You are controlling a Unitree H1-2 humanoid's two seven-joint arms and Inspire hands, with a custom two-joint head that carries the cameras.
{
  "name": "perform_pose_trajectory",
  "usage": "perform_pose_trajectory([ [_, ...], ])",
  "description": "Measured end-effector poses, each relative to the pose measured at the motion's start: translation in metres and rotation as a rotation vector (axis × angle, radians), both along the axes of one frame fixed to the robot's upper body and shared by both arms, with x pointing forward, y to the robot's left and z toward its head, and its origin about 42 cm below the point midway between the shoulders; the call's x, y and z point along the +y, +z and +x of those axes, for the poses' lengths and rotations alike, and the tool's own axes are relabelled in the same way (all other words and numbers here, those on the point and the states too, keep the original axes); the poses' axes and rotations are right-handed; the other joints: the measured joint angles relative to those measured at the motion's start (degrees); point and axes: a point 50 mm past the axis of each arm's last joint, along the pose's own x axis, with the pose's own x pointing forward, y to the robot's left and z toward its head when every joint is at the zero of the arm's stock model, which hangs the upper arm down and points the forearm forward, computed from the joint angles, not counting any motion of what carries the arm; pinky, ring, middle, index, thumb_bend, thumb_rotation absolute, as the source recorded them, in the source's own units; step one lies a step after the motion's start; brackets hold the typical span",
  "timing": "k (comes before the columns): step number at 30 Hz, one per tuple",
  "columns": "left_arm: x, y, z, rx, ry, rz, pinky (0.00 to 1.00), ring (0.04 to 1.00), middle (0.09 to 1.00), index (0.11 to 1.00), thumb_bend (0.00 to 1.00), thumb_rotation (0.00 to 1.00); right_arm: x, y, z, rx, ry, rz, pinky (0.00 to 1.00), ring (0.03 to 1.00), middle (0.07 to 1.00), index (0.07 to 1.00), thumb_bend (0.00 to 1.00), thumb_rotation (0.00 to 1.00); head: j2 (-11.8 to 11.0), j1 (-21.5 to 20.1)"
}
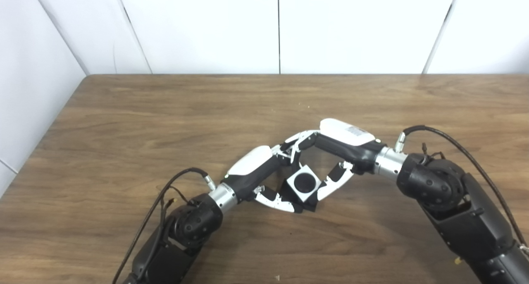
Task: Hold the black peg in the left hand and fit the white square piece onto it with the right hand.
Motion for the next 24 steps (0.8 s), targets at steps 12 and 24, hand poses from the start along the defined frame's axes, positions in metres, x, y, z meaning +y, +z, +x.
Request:
perform_pose_trajectory([
  [12, 0.0001, 0.0000, 0.0000, 0.001, 0.000, 0.000, 1.00, 1.000, 1.000, 0.490, 0.52, 0.08, -0.0018, -0.0007, 0.0015, -0.012, -0.003, 0.002, 0.76, 0.838, 0.813, 0.482, 0.51, 0.14, 0.2, -0.7],
  [24, -0.0012, 0.0007, -0.0004, -0.001, -0.004, 0.000, 1.00, 1.000, 1.000, 0.490, 0.52, 0.08, -0.0080, -0.0045, 0.0029, 0.027, -0.032, -0.051, 0.78, 0.864, 0.893, 0.761, 0.87, 0.32, 0.4, -1.0],
])
